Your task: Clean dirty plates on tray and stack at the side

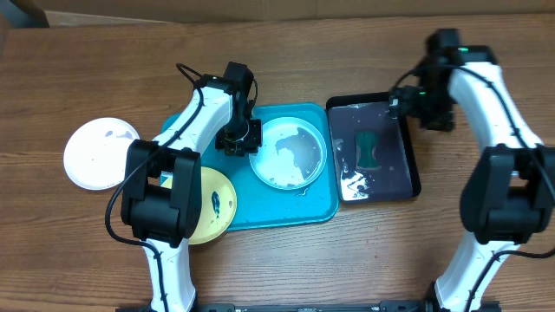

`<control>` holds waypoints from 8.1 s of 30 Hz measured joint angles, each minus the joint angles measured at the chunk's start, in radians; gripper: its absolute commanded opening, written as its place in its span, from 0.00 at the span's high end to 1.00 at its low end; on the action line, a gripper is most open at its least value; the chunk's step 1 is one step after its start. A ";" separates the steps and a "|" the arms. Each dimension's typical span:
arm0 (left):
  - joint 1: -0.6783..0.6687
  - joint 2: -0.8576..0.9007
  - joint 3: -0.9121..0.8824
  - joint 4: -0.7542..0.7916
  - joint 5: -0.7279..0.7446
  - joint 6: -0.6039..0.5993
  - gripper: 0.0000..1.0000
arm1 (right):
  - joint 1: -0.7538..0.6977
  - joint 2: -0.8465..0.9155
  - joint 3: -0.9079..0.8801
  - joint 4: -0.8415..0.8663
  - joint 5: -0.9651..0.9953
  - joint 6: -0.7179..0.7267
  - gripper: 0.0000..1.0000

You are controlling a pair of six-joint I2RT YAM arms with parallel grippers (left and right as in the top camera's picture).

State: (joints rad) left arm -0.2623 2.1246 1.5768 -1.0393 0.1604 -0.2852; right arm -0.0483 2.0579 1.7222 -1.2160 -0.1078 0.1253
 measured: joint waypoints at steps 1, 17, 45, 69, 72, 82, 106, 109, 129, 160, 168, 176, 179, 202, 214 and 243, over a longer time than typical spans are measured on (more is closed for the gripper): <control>0.000 0.000 0.000 0.000 0.000 0.000 0.69 | -0.021 0.000 0.000 0.000 0.002 0.001 0.00; 0.000 0.000 0.000 0.000 0.000 0.000 0.70 | -0.114 0.000 0.000 0.053 0.007 0.002 0.00; 0.000 0.000 0.000 0.000 0.000 0.000 0.69 | -0.114 0.000 0.000 0.106 0.007 0.002 0.00; 0.000 0.000 0.000 0.000 0.000 0.000 0.68 | -0.114 0.000 0.000 0.106 0.007 0.001 0.00; 0.000 0.000 0.000 0.000 0.000 0.000 0.69 | -0.114 0.000 0.000 0.106 0.007 0.002 0.00; 0.000 0.000 0.000 0.000 0.000 0.000 0.71 | -0.114 0.000 0.000 0.106 0.007 0.002 0.00; 0.000 0.000 0.000 0.000 0.000 0.000 0.72 | -0.114 0.000 0.000 0.106 0.007 0.002 0.00; 0.000 0.000 0.000 0.000 0.000 -0.001 0.74 | -0.114 0.000 0.000 0.106 0.007 0.002 0.00; 0.000 0.000 0.000 0.005 -0.004 -0.007 0.73 | -0.114 0.000 0.000 0.106 0.007 0.002 0.00; -0.039 0.000 -0.026 0.031 -0.022 -0.008 0.96 | -0.114 0.000 0.000 0.107 0.007 0.001 0.00; -0.027 0.006 0.125 -0.142 -0.023 -0.006 0.96 | -0.114 0.000 0.000 0.106 0.007 0.002 0.00; -0.014 0.006 0.418 -0.286 -0.043 -0.006 0.96 | -0.114 0.000 0.000 0.107 0.007 0.002 0.00; -0.020 0.006 0.504 -0.328 -0.055 -0.007 0.96 | -0.114 0.000 0.000 0.107 0.007 0.002 0.00; -0.501 0.006 0.586 -0.185 -0.582 -0.084 0.96 | -0.114 0.000 0.000 0.107 0.008 0.002 0.00; -0.829 0.006 0.586 -0.187 -1.216 -0.106 0.96 | -0.114 0.000 0.000 0.107 0.008 0.002 0.00; -0.202 0.006 0.588 -0.378 -0.306 -0.094 0.96 | -0.114 0.000 0.000 0.107 0.007 0.002 0.00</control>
State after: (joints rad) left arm -0.4644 2.1304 2.1647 -1.4174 -0.1459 -0.3794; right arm -0.1623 2.0579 1.7222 -1.1091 -0.1009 0.1272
